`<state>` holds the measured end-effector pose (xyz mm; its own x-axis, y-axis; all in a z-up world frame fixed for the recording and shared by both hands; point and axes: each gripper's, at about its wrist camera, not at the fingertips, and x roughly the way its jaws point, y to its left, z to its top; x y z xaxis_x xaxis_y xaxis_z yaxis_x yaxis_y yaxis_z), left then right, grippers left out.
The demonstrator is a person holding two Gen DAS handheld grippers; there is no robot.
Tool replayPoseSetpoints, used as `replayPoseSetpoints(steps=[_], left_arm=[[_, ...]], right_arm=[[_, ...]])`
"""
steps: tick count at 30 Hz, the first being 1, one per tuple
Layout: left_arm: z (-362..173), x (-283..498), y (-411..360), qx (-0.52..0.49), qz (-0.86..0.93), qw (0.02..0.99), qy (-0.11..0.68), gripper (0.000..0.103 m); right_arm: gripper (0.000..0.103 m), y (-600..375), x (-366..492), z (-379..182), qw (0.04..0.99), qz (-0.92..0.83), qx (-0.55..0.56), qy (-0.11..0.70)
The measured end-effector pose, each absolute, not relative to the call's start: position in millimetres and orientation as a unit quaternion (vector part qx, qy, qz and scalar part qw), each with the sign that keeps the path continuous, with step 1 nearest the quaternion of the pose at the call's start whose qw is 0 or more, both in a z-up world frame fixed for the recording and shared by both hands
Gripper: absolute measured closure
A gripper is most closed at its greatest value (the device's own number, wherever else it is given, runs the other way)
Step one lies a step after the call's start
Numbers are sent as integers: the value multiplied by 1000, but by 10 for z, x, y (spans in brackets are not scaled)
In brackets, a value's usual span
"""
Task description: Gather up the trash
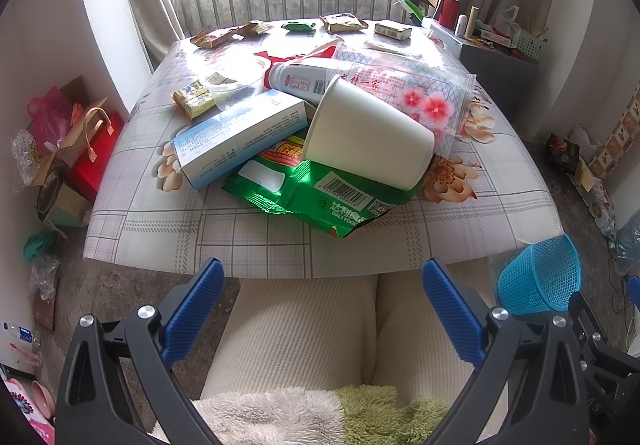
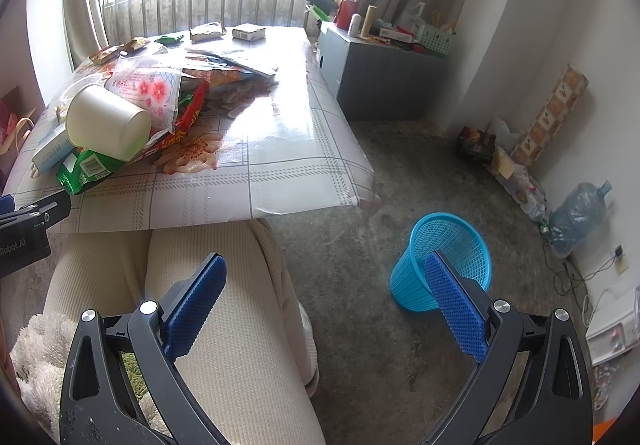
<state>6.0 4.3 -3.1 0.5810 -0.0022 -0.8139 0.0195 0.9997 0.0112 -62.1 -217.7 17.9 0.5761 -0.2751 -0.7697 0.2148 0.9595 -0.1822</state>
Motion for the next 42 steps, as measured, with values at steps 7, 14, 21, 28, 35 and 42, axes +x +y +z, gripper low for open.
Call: replayPoseSetpoints(steps=[7, 14, 21, 28, 35, 42], left_arm=[[-32, 60, 39, 10, -6, 889, 459, 6], [-102, 35, 92, 8, -5, 888, 459, 6], [-118, 31, 98, 9, -5, 888, 460, 6], [-116, 36, 98, 9, -6, 887, 461, 6], [-151, 30, 130, 7, -4, 887, 462, 6], [-131, 158, 352, -1, -14, 894, 448, 6]], right_arm=[[8, -2165, -612, 176, 887, -138, -34, 440], [8, -2166, -606, 175, 887, -138, -34, 440], [8, -2166, -613, 180, 887, -138, -33, 440], [8, -2169, -619, 184, 887, -139, -33, 440], [8, -2173, -601, 162, 886, -142, -31, 439], [8, -2127, -501, 202, 893, -134, -22, 429]])
